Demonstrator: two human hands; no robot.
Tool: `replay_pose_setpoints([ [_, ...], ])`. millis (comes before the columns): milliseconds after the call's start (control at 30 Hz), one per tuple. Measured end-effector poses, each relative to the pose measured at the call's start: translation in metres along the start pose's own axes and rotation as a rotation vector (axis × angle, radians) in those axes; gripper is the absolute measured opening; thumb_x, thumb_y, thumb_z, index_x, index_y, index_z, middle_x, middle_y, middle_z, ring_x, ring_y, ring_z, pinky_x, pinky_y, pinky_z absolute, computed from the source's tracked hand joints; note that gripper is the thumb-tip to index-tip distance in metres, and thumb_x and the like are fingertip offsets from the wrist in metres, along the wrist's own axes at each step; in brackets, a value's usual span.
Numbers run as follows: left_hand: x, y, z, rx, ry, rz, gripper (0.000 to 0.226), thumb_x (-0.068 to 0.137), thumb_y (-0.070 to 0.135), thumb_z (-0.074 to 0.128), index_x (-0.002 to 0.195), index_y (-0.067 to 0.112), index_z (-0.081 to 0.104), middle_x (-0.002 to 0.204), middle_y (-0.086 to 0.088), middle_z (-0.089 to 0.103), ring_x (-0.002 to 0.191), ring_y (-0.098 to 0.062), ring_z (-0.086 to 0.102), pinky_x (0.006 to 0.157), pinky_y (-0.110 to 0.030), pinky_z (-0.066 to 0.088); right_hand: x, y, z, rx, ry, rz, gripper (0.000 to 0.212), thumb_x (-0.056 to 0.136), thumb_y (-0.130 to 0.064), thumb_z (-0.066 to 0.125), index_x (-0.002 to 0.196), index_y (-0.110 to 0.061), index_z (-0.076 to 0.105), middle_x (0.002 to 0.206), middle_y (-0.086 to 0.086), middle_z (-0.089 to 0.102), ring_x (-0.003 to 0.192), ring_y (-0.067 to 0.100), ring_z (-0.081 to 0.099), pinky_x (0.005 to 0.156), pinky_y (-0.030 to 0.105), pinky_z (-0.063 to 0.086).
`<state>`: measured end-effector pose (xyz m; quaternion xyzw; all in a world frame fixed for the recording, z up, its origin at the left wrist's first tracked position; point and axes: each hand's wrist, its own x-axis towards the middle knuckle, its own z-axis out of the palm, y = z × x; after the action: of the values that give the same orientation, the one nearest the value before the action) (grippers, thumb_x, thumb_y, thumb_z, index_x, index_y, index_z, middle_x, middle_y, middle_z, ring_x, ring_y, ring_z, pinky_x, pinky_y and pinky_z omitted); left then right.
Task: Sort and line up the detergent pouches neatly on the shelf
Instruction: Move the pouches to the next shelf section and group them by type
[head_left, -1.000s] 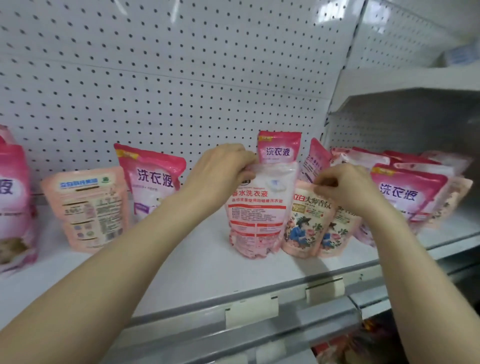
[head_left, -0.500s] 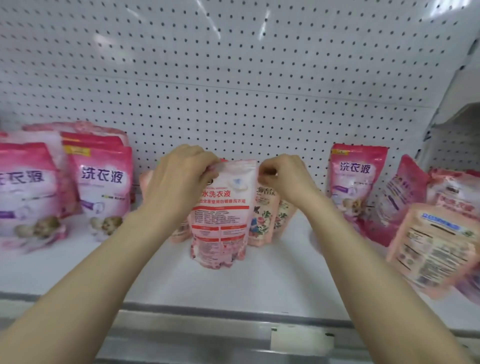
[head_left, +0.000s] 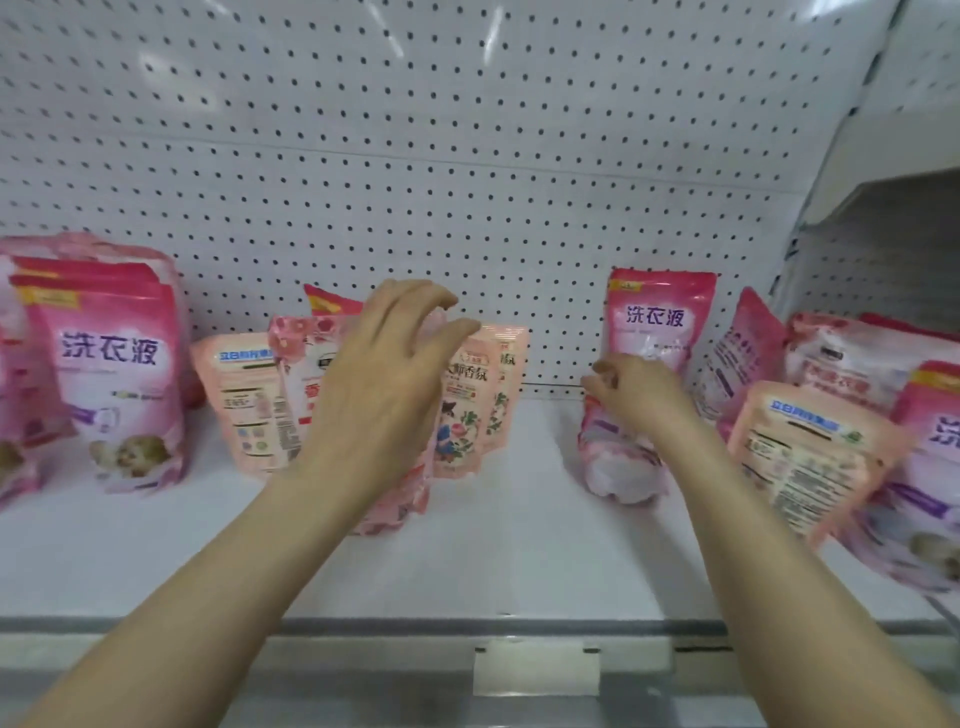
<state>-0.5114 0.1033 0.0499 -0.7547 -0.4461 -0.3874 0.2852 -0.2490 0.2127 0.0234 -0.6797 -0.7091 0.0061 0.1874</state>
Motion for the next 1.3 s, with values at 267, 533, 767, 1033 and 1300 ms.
replay_pose_setpoints([
  [267, 0.003, 0.07, 0.102, -0.35, -0.435, -0.209, 0.046, 0.09, 0.011, 0.06, 0.136, 0.01, 0.052, 0.136, -0.014, 0.05, 0.124, -0.032, 0.048, 0.102, -0.038, 0.038, -0.059, 0.037, 0.031, -0.033, -0.225, -0.12, 0.041, 0.1, -0.047, 0.04, 0.094, -0.026, 0.074, 0.106, 0.009, 0.072, 0.096, 0.03, 0.062, 0.073, 0.032, 0.042],
  [533, 0.019, 0.101, 0.176, -0.416, -0.928, -0.582, 0.068, 0.092, 0.049, 0.054, 0.143, 0.011, 0.033, 0.133, -0.014, 0.056, 0.12, -0.033, 0.053, 0.09, -0.034, 0.043, -0.117, 0.051, -0.021, 0.231, -0.056, -0.188, 0.016, 0.093, -0.035, 0.062, 0.095, -0.029, 0.076, 0.088, -0.007, 0.075, 0.087, 0.016, 0.066, 0.076, 0.028, 0.048],
  [767, 0.035, 0.103, 0.18, -1.018, -0.796, -1.031, 0.047, 0.081, 0.004, 0.074, 0.124, 0.001, 0.056, 0.104, -0.013, 0.068, 0.093, -0.027, 0.066, 0.088, -0.041, 0.056, -0.104, 0.098, -0.086, -0.126, 0.678, -0.035, 0.03, 0.09, -0.025, 0.067, 0.12, -0.018, 0.067, 0.115, 0.007, 0.066, 0.105, 0.029, 0.055, 0.083, 0.034, 0.041],
  [1033, 0.069, 0.109, 0.127, -1.373, -0.185, -0.779, 0.028, 0.089, 0.001, 0.061, 0.09, 0.029, 0.066, 0.089, 0.007, 0.071, 0.077, -0.008, 0.07, 0.064, -0.023, 0.056, -0.08, 0.1, -0.079, 0.066, 0.418, 0.109, 0.017, 0.092, -0.035, 0.066, 0.088, -0.02, 0.074, 0.076, -0.001, 0.071, 0.075, 0.023, 0.065, 0.067, 0.035, 0.051],
  [1300, 0.057, 0.092, 0.131, -1.398, -0.005, -0.785, 0.027, 0.093, 0.001, 0.056, 0.102, 0.026, 0.059, 0.093, 0.01, 0.069, 0.082, -0.002, 0.067, 0.067, -0.017, 0.053, -0.056, 0.078, -0.085, 0.046, 0.499, -0.034, 0.017, 0.092, -0.034, 0.066, 0.093, -0.021, 0.076, 0.077, -0.002, 0.074, 0.072, 0.021, 0.066, 0.07, 0.038, 0.055],
])
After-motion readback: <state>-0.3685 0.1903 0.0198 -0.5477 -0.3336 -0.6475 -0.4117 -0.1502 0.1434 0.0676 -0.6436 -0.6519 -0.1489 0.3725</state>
